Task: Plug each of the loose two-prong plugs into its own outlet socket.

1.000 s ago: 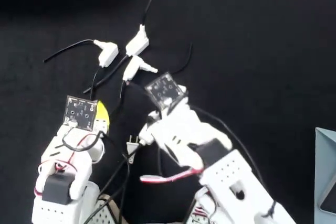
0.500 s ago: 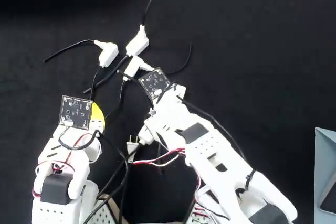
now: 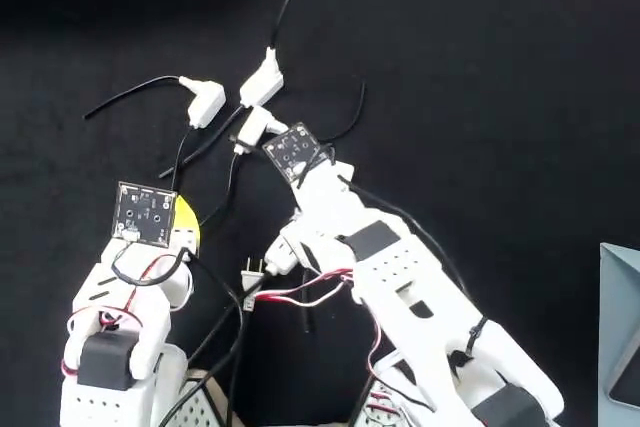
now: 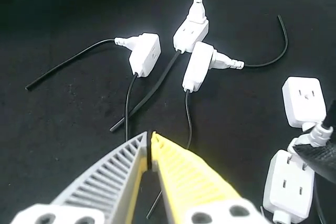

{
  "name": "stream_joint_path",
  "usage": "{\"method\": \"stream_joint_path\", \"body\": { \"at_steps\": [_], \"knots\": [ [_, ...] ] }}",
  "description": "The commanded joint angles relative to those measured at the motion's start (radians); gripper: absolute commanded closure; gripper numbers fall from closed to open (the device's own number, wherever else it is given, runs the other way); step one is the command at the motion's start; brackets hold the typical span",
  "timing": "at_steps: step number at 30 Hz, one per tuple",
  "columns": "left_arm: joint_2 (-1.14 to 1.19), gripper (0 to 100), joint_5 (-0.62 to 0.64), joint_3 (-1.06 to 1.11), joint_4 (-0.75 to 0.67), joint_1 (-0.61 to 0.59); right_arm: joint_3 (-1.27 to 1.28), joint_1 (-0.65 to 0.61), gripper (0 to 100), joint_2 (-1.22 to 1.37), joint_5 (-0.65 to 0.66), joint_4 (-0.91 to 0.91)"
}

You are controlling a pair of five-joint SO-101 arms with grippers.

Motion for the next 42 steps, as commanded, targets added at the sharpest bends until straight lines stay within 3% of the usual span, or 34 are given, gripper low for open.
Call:
{"method": "stream_joint_path", "body": {
  "at_steps": [1, 17, 24, 34, 42],
  "knots": [
    [0.0, 97, 0.008, -0.03, -0.003, -0.007, -0.008, -0.002, 98.6, 0.002, 0.009, 0.018],
    [0.0, 97, 0.008, -0.03, -0.003, -0.008, 0.01, -0.063, 98.6, 0.001, 0.0, 0.028],
    [0.0, 97, 0.008, -0.03, -0.003, -0.008, -0.039, -0.066, 98.6, -0.001, 0.006, 0.147],
    [0.0, 97, 0.008, -0.03, -0.003, -0.008, -0.038, -0.11, 98.6, 0.007, 0.009, 0.152],
    [0.0, 97, 0.008, -0.03, -0.003, -0.008, -0.035, -0.115, 98.6, 0.005, 0.114, 0.16]
  ]
}}
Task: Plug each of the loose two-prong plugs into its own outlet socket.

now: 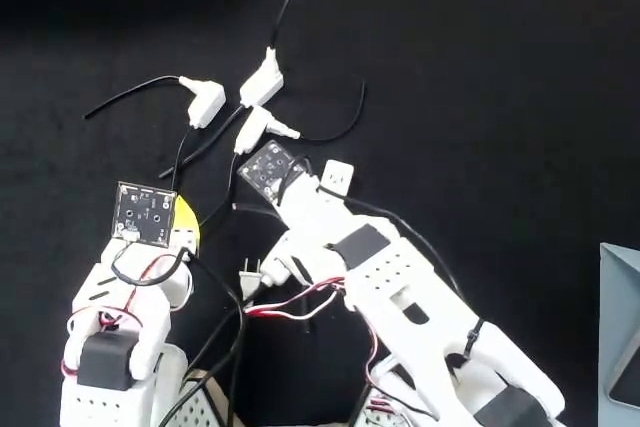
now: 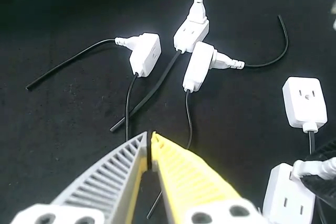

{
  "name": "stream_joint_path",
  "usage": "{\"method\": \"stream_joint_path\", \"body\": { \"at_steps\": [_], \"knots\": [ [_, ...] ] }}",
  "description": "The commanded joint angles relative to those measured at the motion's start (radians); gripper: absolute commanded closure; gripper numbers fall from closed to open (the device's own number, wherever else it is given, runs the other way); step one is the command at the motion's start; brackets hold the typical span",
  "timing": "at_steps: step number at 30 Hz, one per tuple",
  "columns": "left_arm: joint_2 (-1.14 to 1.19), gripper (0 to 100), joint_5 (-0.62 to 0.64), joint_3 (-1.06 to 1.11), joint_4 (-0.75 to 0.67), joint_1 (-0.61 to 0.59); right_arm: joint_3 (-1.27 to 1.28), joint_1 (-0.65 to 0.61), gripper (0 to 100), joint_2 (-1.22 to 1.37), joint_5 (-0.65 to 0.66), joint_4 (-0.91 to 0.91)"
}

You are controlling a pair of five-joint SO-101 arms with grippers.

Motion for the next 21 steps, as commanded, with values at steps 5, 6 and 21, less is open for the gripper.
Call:
{"method": "stream_joint_path", "body": {
  "at_steps": [5, 6, 21],
  "knots": [
    [0.0, 97, 0.008, -0.03, -0.002, -0.008, -0.01, -0.029, 98.6, 0.015, 0.069, 0.06],
    [0.0, 97, 0.008, -0.03, -0.002, -0.008, -0.01, -0.029, 98.6, 0.015, 0.074, 0.068],
    [0.0, 97, 0.008, -0.03, -0.003, -0.008, -0.016, 0.075, 98.6, 0.064, 0.068, 0.063]
  ]
}}
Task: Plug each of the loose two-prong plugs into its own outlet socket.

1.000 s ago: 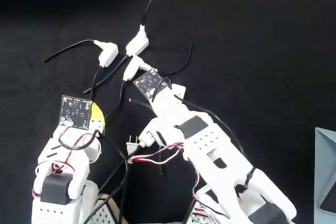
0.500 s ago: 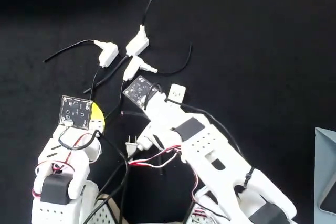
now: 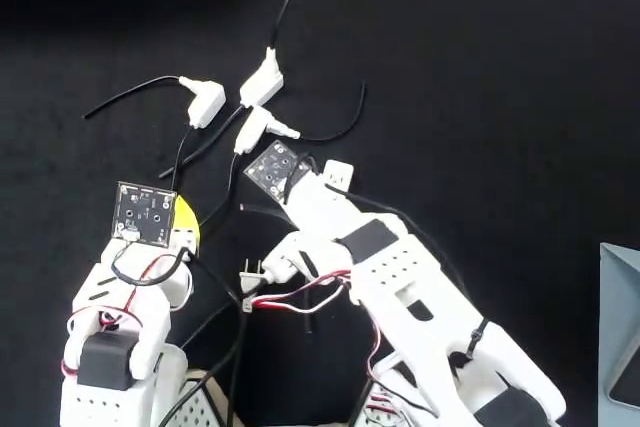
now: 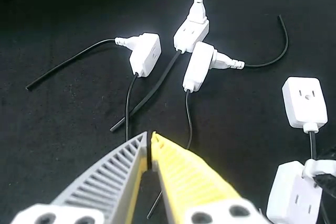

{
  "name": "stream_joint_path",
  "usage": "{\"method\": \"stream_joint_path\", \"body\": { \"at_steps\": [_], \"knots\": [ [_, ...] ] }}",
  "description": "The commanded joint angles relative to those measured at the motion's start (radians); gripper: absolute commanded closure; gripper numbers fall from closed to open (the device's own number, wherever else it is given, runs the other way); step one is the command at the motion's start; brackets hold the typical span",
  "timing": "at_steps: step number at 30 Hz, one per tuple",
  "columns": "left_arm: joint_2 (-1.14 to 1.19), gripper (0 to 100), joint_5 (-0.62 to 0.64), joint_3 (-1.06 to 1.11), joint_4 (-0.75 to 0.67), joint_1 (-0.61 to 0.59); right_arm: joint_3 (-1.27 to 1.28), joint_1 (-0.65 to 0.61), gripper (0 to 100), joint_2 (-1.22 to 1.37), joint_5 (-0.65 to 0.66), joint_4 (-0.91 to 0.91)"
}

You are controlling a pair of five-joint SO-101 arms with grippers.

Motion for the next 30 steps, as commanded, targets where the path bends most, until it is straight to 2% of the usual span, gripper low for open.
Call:
{"method": "stream_joint_path", "body": {
  "at_steps": [1, 7, 11, 21, 30],
  "knots": [
    [0.0, 97, 0.008, -0.03, -0.003, -0.008, -0.016, 0.018, 98.6, 0.081, 0.0, 0.014],
    [0.0, 97, 0.008, -0.03, -0.003, -0.008, -0.119, 0.014, 98.6, 0.257, -0.048, 0.014],
    [0.0, 97, 0.008, -0.03, -0.003, -0.008, -0.154, 0.012, 98.6, 0.271, -0.066, 0.014],
    [0.0, 97, 0.008, -0.03, -0.003, -0.008, -0.094, -0.02, 98.6, 0.087, -0.103, 0.046],
    [0.0, 97, 0.008, -0.03, -0.002, -0.008, -0.053, -0.02, 98.6, -0.058, -0.199, 0.084]
  ]
}}
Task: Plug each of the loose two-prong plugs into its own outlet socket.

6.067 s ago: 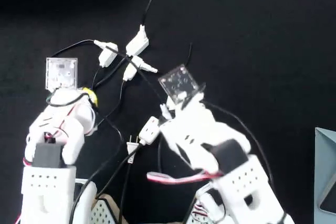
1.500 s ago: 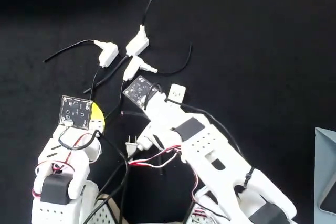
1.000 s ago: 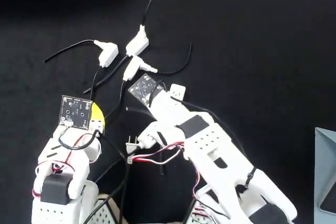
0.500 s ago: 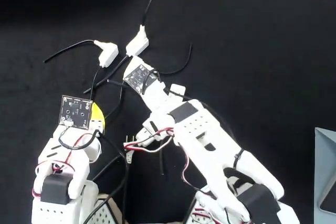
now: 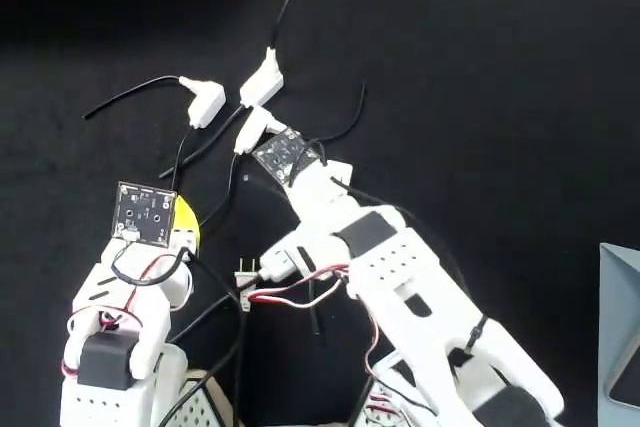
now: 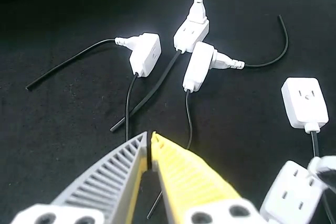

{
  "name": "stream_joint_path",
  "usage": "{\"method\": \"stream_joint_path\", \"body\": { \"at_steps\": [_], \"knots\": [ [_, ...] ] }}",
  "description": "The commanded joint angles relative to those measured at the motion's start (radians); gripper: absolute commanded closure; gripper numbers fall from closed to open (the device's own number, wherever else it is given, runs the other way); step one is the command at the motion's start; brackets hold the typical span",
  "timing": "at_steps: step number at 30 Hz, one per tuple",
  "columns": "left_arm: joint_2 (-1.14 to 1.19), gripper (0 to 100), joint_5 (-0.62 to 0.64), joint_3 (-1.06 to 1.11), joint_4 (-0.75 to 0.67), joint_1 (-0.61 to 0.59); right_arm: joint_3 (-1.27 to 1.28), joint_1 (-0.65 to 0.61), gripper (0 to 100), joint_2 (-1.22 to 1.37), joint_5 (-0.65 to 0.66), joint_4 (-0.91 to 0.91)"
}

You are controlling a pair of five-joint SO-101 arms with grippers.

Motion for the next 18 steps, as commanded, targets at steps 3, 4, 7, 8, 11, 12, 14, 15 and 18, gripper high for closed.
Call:
{"method": "stream_joint_path", "body": {
  "at_steps": [3, 4, 7, 8, 11, 12, 14, 15, 18],
  "knots": [
    [0.0, 97, 0.008, -0.03, 0.0, -0.008, 0.061, -0.009, 98.6, -0.035, -0.02, -0.077],
    [0.0, 97, 0.008, -0.03, 0.0, -0.008, 0.081, -0.009, 98.6, -0.035, -0.02, -0.104],
    [0.0, 97, 0.008, -0.03, 0.0, -0.008, 0.117, -0.009, 98.6, -0.039, -0.02, -0.158],
    [0.0, 97, 0.008, -0.03, 0.0, -0.008, 0.119, -0.008, 98.6, -0.042, -0.021, -0.161],
    [0.0, 97, 0.008, -0.03, 0.0, -0.008, 0.087, -0.008, 98.6, -0.042, -0.049, -0.16],
    [0.0, 97, 0.008, -0.03, 0.0, -0.008, 0.074, -0.008, 98.6, -0.042, -0.048, -0.158],
    [0.0, 97, 0.008, -0.03, 0.0, -0.008, 0.045, -0.008, 98.6, -0.042, -0.048, -0.137],
    [0.0, 97, 0.008, -0.03, 0.0, -0.008, 0.028, -0.008, 98.6, -0.042, -0.048, -0.118],
    [0.0, 97, 0.008, -0.03, 0.0, -0.008, -0.012, -0.008, 98.6, -0.042, -0.044, -0.064]
  ]
}}
